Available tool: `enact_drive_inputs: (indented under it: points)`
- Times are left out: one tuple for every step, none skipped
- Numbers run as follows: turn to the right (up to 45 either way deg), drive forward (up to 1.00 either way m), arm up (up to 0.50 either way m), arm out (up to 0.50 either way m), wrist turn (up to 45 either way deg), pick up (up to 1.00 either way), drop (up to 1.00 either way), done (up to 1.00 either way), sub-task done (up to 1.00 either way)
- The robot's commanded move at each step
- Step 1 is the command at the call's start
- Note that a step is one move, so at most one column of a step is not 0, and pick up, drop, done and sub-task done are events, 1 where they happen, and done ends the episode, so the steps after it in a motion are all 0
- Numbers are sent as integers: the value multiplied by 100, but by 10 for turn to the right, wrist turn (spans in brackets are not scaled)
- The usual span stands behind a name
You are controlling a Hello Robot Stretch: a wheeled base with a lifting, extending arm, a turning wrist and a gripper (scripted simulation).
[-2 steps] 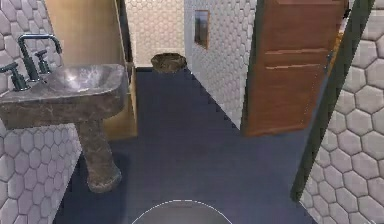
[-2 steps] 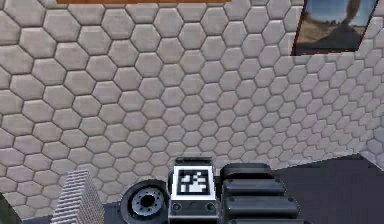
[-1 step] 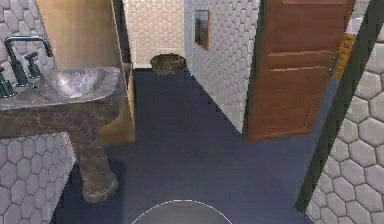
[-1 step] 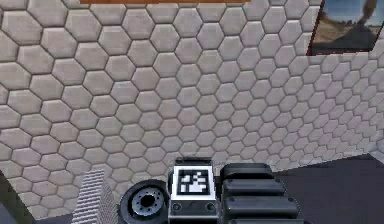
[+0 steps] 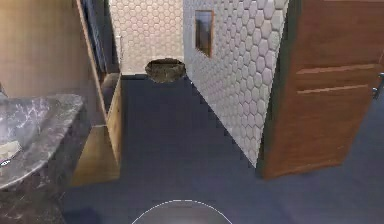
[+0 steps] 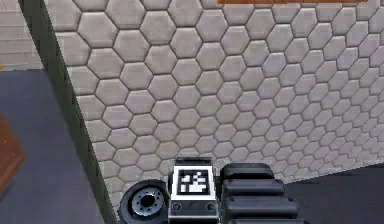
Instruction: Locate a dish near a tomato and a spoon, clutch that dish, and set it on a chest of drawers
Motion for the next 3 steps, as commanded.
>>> enact_drive_inputs:
  points:
    - [450, 0, 0, 0, 0, 0, 0, 0, 0]
    - [120, 0, 0, 0, 0, 0, 0, 0, 0]
    - [0, 10, 0, 0, 0, 0, 0, 0, 0]
